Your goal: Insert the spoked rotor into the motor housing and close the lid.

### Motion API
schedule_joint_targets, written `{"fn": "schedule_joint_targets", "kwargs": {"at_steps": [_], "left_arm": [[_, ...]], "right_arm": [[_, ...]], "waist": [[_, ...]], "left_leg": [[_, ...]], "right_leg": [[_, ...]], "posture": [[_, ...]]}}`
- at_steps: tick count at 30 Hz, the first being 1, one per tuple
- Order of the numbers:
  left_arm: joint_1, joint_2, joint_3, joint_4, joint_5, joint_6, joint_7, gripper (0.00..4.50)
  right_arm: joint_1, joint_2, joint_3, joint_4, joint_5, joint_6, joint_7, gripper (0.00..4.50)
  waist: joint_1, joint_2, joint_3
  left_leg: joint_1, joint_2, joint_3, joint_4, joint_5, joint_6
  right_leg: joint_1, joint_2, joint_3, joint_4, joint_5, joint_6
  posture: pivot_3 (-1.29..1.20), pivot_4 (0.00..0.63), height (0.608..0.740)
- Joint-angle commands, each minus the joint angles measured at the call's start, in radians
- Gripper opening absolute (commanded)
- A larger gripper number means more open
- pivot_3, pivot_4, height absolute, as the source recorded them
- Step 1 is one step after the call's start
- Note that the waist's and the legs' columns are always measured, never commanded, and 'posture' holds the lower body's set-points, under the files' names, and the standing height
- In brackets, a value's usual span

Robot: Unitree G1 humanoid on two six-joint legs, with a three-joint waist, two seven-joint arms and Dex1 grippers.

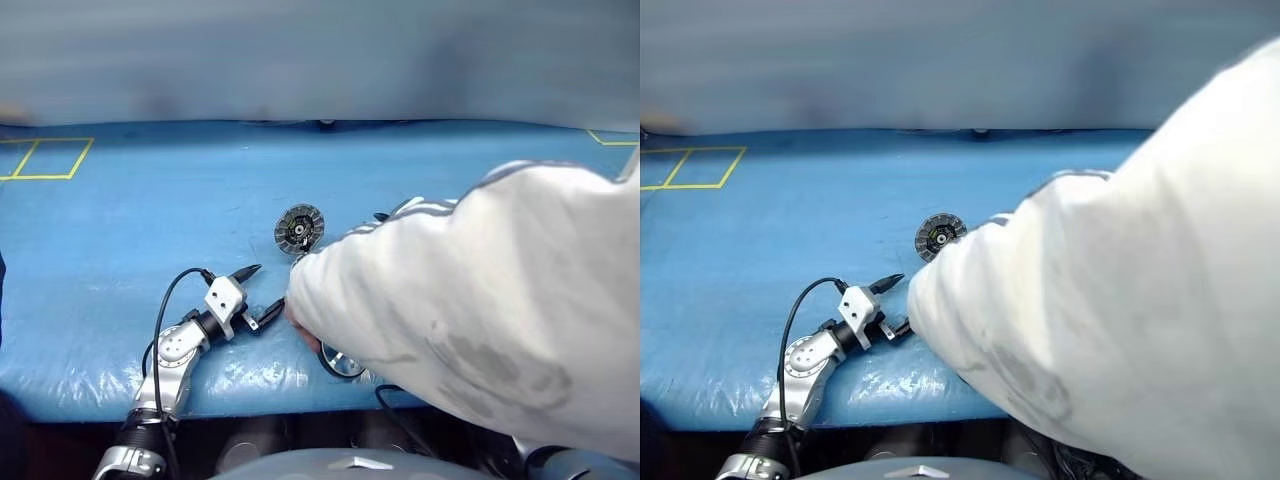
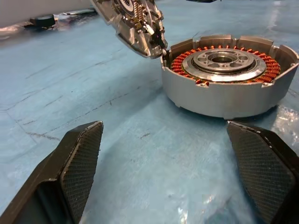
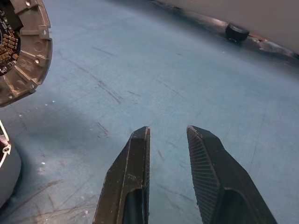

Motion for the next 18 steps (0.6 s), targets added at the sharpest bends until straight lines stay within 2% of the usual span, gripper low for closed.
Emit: {"fn": "schedule_joint_targets", "kwargs": {"at_steps": [1, 8, 13, 16, 18], "left_arm": [[0.009, 0.023, 0.025, -0.035, -0.006, -0.020, 0.009, 4.50], [0.006, 0.026, 0.033, -0.034, -0.011, -0.028, 0.008, 4.50], [-0.003, 0.014, 0.025, -0.029, -0.013, -0.023, 0.005, 4.50], [-0.003, 0.005, 0.020, -0.029, -0.017, -0.024, -0.002, 4.50], [-0.002, 0.000, 0.020, -0.026, -0.026, -0.031, -0.015, 4.50]], "right_arm": [[0.012, -0.005, -0.013, -0.089, 0.010, 0.031, -0.015, 1.29], [0.070, -0.048, -0.015, -0.172, 0.021, 0.125, 0.011, 1.29], [0.152, -0.140, -0.004, -0.401, 0.095, 0.270, 0.125, 1.29], [0.201, -0.211, -0.005, -0.561, 0.145, 0.351, 0.186, 1.83], [0.231, -0.261, -0.002, -0.658, 0.164, 0.396, 0.212, 2.44]], "waist": [[0.000, 0.000, 0.000], [0.008, 0.000, 0.000], [0.017, 0.000, 0.000], [0.017, 0.000, 0.000], [0.019, 0.000, 0.001]], "left_leg": [[0.000, 0.000, 0.000, 0.000, 0.000, 0.000], [0.000, 0.000, 0.000, 0.000, -0.002, -0.003], [-0.001, 0.000, 0.000, 0.000, -0.002, -0.002], [-0.001, 0.001, 0.001, 0.000, -0.006, 0.001], [-0.001, 0.001, 0.001, 0.001, -0.006, 0.001]], "right_leg": [[0.000, 0.000, 0.000, 0.000, 0.000, 0.000], [0.000, 0.000, 0.000, -0.001, 0.000, 0.000], [0.000, 0.000, 0.000, -0.001, 0.000, 0.000], [0.000, 0.000, 0.000, -0.001, 0.000, 0.000], [0.000, 0.000, -0.001, -0.002, 0.000, 0.000]], "posture": [[0.00, 0.150, 0.740], [0.00, 0.150, 0.740], [0.00, 0.150, 0.740], [0.00, 0.150, 0.740], [0.00, 0.150, 0.740]]}}
